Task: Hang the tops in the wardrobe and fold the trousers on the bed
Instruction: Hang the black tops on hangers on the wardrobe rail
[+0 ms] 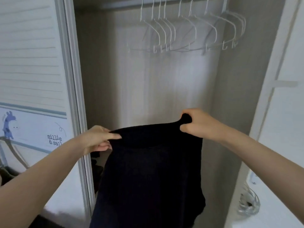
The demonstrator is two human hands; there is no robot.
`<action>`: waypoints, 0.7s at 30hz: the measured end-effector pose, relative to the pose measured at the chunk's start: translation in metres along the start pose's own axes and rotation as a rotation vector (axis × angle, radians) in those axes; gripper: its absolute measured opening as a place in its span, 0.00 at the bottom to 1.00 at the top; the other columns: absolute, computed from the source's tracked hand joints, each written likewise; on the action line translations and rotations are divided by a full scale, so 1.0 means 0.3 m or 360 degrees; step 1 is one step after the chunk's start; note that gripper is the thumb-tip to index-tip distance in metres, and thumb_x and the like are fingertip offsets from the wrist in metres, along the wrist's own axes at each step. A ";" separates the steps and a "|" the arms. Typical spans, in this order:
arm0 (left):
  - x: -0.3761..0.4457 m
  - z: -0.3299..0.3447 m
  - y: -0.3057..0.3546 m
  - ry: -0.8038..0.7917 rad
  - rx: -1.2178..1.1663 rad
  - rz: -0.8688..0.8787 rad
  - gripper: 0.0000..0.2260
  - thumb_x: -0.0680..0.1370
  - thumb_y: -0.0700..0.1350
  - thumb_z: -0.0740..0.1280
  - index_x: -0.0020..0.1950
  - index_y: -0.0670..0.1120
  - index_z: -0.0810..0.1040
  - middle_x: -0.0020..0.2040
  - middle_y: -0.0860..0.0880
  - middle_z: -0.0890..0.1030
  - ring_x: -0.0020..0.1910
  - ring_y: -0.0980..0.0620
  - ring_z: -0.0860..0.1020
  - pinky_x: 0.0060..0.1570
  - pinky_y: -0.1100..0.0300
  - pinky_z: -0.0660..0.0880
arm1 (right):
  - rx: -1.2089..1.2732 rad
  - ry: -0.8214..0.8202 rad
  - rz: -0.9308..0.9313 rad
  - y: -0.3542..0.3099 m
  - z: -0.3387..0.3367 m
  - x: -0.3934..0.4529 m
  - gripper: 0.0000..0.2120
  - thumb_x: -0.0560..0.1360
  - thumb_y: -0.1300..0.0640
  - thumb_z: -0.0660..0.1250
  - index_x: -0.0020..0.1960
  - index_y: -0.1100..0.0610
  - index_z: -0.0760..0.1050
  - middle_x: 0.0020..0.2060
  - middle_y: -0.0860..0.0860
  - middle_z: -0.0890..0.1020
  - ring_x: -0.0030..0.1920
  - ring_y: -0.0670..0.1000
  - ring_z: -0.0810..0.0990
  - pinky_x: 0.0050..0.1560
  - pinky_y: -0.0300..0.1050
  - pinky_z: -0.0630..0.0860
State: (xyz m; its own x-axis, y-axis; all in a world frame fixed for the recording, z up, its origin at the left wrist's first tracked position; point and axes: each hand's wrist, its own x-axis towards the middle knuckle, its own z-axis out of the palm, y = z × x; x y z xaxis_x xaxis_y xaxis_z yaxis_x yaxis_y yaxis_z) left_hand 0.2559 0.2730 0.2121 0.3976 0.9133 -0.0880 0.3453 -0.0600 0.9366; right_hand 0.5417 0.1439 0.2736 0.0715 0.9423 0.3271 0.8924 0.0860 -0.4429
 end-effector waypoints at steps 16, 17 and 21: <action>0.241 -0.106 0.169 -0.0595 -0.1019 0.0074 0.10 0.75 0.46 0.66 0.47 0.44 0.85 0.42 0.47 0.84 0.40 0.50 0.84 0.36 0.59 0.81 | -0.0392 0.0340 0.0739 0.126 0.177 0.213 0.18 0.77 0.46 0.65 0.40 0.60 0.71 0.39 0.61 0.82 0.39 0.60 0.84 0.44 0.47 0.80; 0.259 -0.126 0.174 -0.0562 -0.0969 0.0059 0.10 0.74 0.46 0.67 0.49 0.44 0.85 0.43 0.47 0.84 0.39 0.50 0.84 0.36 0.59 0.81 | -0.0128 0.0344 0.0756 0.125 0.188 0.224 0.17 0.77 0.48 0.66 0.38 0.62 0.72 0.35 0.61 0.82 0.33 0.58 0.84 0.41 0.47 0.81; 0.382 -0.198 0.144 -0.0348 -0.0658 -0.0013 0.11 0.76 0.47 0.67 0.54 0.43 0.81 0.40 0.47 0.84 0.38 0.50 0.83 0.38 0.59 0.80 | 0.1401 0.0196 0.0827 0.086 0.228 0.253 0.08 0.77 0.62 0.67 0.52 0.68 0.77 0.38 0.59 0.82 0.36 0.55 0.83 0.44 0.52 0.83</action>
State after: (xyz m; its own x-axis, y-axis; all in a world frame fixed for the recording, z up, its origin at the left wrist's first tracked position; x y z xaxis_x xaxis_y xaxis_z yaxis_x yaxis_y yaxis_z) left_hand 0.2658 0.3990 0.2625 0.5814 0.8041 -0.1240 -0.0010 0.1531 0.9882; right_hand 0.5396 0.2398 0.2298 0.4452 0.8953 -0.0179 0.0993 -0.0692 -0.9926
